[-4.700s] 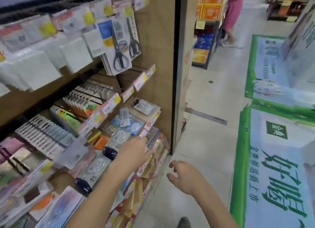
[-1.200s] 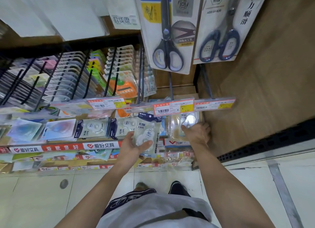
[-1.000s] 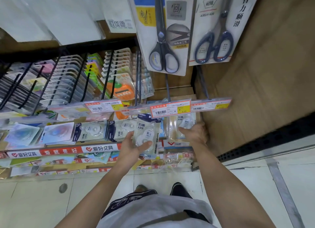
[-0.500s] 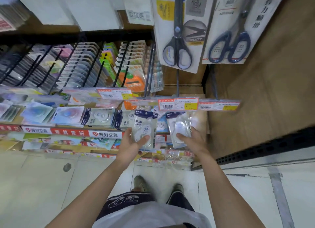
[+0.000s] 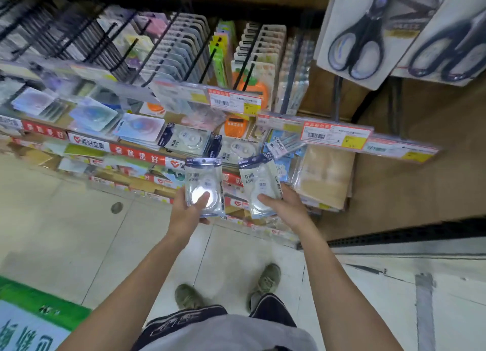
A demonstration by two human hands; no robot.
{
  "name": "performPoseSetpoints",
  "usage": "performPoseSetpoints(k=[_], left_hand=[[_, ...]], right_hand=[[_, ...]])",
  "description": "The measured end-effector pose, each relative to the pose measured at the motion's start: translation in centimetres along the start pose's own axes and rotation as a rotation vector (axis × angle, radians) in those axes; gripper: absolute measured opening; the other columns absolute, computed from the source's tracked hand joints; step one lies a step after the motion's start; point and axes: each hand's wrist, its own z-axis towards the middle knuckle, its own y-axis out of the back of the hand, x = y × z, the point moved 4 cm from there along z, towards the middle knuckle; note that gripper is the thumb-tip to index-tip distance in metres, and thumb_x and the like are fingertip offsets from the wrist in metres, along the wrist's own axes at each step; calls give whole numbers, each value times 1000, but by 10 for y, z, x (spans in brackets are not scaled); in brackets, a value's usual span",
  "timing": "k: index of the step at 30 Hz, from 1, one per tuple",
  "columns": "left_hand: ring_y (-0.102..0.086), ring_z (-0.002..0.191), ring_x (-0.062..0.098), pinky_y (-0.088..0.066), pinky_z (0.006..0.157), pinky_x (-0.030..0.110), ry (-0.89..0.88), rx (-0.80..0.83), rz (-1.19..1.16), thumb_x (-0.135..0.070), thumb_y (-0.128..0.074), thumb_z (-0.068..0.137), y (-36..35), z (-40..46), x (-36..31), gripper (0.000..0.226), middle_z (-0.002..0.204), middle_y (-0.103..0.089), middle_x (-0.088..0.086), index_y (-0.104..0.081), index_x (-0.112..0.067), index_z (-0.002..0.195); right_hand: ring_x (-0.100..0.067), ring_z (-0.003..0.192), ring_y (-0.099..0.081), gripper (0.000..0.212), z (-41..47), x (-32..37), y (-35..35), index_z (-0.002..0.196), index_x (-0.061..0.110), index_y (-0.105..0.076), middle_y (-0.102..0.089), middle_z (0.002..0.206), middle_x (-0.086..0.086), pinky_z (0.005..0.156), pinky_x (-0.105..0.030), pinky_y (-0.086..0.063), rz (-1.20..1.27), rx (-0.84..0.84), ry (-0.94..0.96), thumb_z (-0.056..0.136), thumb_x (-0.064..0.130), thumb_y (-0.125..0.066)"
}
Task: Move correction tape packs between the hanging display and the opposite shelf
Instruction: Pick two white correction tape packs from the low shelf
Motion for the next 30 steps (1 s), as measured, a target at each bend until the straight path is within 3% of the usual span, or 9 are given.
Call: performPoseSetpoints(k=[3,7,10,11,17,19,23,27,30], left_hand=[[-66,91,22,-56,50,26,-10,-28,-10,-18,-70,94,33,0,10,34,120,-60,10,-53,-12,123],[-69,87,24,-56,49,27,-34,-121,-90,-14,-73,92,102,-3,27,34,108,-66,7,-54,-10,120],[-70,94,36,-55,50,27,-18,-199,-126,-19,-74,91,174,-5,48,37,116,-64,15,-53,-6,120],[-70,94,36,-55,50,27,-12,-225,-142,-19,-74,91,199,-5,55,37,117,-64,17,-53,-5,119],[-70,84,27,-55,50,28,2,-369,-251,-17,-73,92,340,-17,93,31,117,-64,19,-54,-8,115],[-70,81,27,-56,51,29,6,-414,-287,-17,-72,93,380,-22,101,33,116,-63,19,-53,-6,117],[-71,68,17,-56,53,28,-20,-509,-357,-16,-69,95,453,-39,105,30,106,-65,3,-51,-9,118],[-71,75,16,-57,55,29,-51,-610,-429,-16,-69,94,517,-49,103,24,103,-69,2,-55,-16,113],[-72,75,11,-58,56,31,-90,-675,-461,-16,-70,93,558,-49,98,31,106,-70,0,-54,-14,120]], right_hand=[[-11,105,-70,40,-2,8,-40,127,14,-63,-72,117,0,79,-17,-53,-10,39,3,89,11,-75],[7,79,-69,31,-5,27,-117,118,14,-64,-72,102,5,63,-8,-50,-65,102,33,90,5,-72],[-15,92,-73,30,-9,34,-193,117,20,-66,-75,105,4,74,-33,-60,-101,171,26,89,14,-74],[-17,93,-73,29,-12,38,-218,117,21,-66,-76,106,4,74,-35,-59,-116,198,23,90,17,-74],[-15,82,-72,24,-24,64,-369,114,22,-68,-76,96,8,58,-27,-54,-190,358,123,91,20,-72],[-16,85,-73,20,-30,73,-417,109,27,-69,-77,97,9,62,-28,-57,-195,391,149,91,19,-72],[-21,105,-72,26,-43,90,-510,112,31,-69,-76,112,5,89,-48,-57,-165,503,195,90,20,-74],[-15,104,-71,27,-59,114,-583,119,31,-65,-75,113,7,81,-35,-59,-217,583,275,93,23,-71],[-7,106,-70,31,-63,132,-628,124,29,-64,-73,116,11,87,-32,-58,-225,642,311,94,25,-71]])
